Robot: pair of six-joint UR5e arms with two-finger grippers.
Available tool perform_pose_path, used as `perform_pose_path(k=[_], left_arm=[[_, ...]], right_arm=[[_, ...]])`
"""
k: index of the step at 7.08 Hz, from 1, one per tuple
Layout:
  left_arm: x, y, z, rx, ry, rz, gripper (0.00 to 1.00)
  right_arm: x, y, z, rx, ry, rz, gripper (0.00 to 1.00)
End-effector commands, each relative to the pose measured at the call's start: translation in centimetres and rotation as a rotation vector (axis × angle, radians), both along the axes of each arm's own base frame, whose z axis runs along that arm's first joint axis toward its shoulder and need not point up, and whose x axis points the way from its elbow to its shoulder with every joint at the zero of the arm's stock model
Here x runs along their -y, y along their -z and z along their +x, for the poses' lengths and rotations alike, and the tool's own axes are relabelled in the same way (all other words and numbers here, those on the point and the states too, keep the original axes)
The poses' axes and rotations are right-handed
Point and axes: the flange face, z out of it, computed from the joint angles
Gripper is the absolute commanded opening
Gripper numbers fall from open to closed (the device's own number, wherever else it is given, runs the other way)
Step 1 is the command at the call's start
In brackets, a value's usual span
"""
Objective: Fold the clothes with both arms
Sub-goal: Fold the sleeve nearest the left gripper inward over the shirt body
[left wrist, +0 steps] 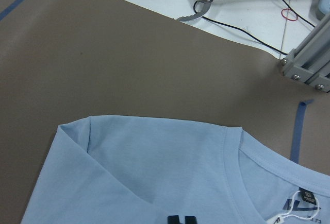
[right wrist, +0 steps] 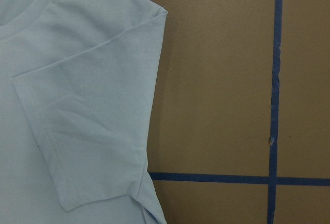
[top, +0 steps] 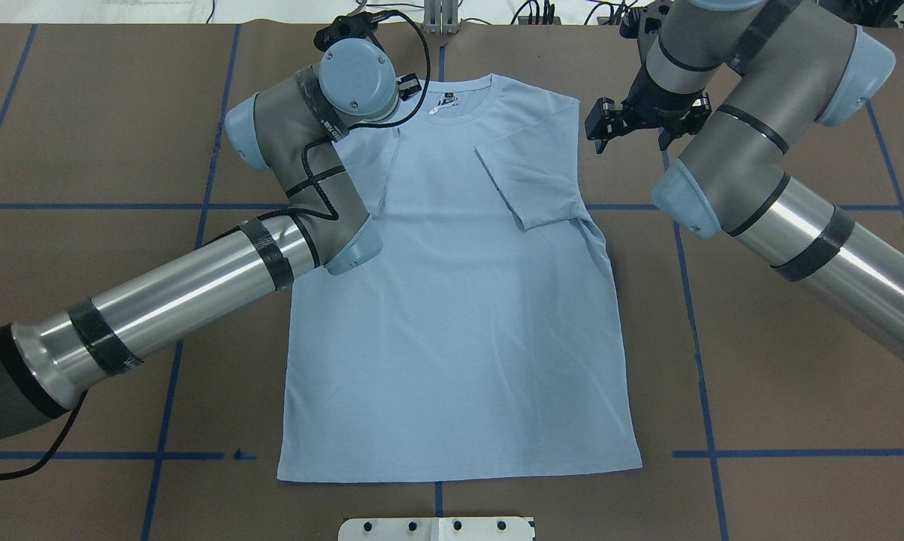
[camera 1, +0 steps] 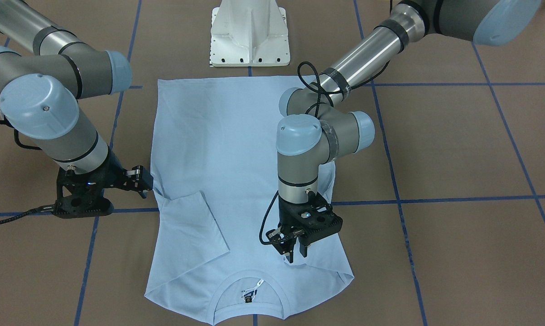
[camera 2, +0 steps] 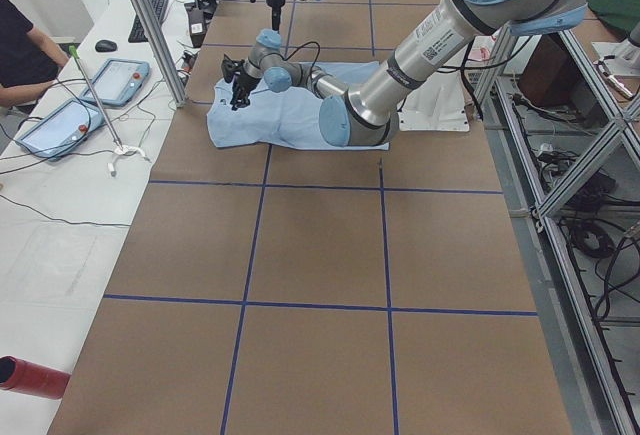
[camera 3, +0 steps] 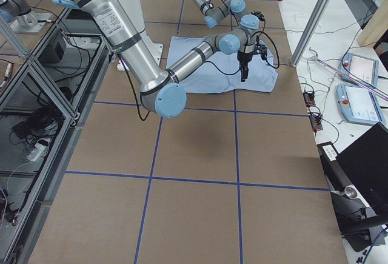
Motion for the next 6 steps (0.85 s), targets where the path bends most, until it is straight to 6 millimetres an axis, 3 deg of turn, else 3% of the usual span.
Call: perform_pose_path(k=[1, 2, 3, 4, 5, 6], left_arm=[[0.1, 0.6, -0.4, 0.014, -0.046, 0.047, 1.00], [-0.4, 0.4, -0.9, 0.000, -0.143, 0.031, 1.00], [-3.1, -2.7, -3.8, -0.018, -0.236, 0.027, 1.00], [-7.1, -4.5, -8.0, 0.007, -0.290, 0.047, 1.00], [-10.4, -4.2, -11.1, 0.036, -0.354, 0.044, 1.00], [-13.4, -3.6, -14.0, 0.048, -0.408, 0.068, 1.00]], right_arm=[[0.3, -1.5, -0.3, 0.039, 0.001, 0.042, 1.00], [0.2, -1.1, -0.1, 0.046, 0.001, 0.043, 1.00], [-0.7, -0.1, 0.4, 0.087, 0.002, 0.022, 1.00], [-3.7, -0.2, 1.3, 0.120, -0.019, -0.009, 1.00], [-9.3, 0.0, 0.6, 0.153, -0.023, -0.043, 1.00], [-15.5, 0.7, -1.4, 0.162, -0.062, -0.078, 1.00]])
